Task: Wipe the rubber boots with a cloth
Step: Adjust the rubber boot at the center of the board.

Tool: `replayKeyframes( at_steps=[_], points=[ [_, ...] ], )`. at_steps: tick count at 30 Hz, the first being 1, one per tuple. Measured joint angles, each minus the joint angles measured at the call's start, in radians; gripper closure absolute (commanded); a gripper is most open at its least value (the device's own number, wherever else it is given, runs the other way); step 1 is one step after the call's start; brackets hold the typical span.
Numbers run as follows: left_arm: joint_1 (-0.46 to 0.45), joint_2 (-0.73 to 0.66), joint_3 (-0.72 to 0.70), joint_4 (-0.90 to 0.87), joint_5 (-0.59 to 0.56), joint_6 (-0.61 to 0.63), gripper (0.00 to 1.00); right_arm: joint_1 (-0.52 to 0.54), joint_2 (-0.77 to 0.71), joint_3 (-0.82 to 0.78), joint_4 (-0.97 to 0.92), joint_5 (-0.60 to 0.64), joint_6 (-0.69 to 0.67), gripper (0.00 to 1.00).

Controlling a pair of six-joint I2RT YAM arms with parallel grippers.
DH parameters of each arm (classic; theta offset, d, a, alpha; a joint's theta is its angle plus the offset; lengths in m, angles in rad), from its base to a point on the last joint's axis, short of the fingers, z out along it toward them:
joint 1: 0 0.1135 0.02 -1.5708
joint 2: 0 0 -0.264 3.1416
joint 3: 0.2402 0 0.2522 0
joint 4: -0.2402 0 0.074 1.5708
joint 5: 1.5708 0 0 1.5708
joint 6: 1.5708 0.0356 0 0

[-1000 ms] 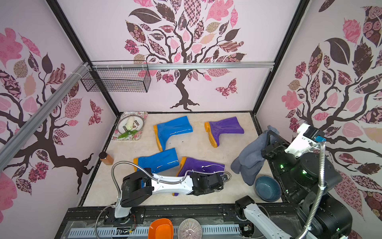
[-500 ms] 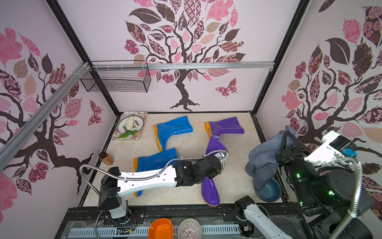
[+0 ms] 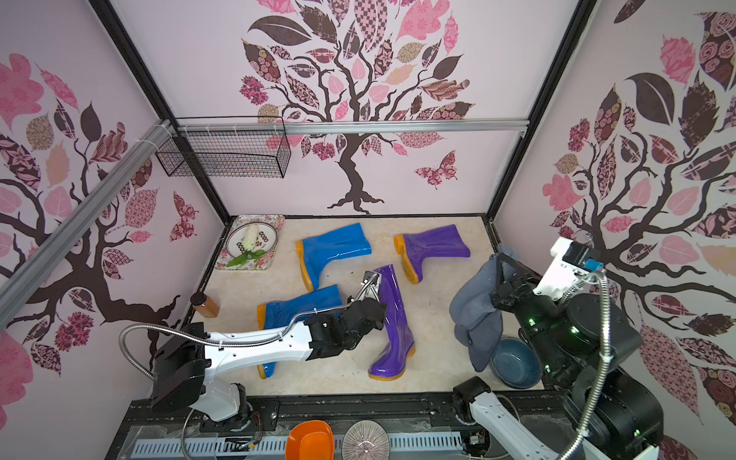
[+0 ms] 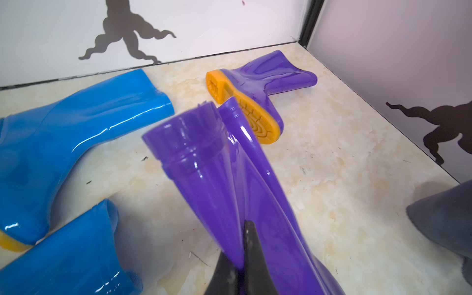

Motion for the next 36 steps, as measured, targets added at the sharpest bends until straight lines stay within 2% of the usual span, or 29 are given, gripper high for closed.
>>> replayKeyframes(
  at_steps=[9,19,25,30,36],
  points=[
    [-0.016,0.023,0.043,-0.004,0.027,-0.048,1.0,0.0,0.0,-0.016,0.003,-0.019,-0.017,1.0],
    [-0.074,0.139,0.311,-0.179,0.029,-0.097,1.0,0.0,0.0,0.069,-0.008,0.08,-0.027,1.0],
    [-0.125,0.204,0.482,-0.293,0.013,-0.185,1.0,0.003,0.016,0.121,-0.021,0.122,-0.031,1.0],
    [-0.123,0.227,0.505,-0.296,0.045,-0.247,1.0,0.005,0.025,0.15,-0.024,0.15,-0.042,1.0],
    [-0.1,0.262,0.506,-0.202,0.127,-0.269,1.0,0.013,0.042,0.172,-0.039,0.174,-0.051,1.0]
  ],
)
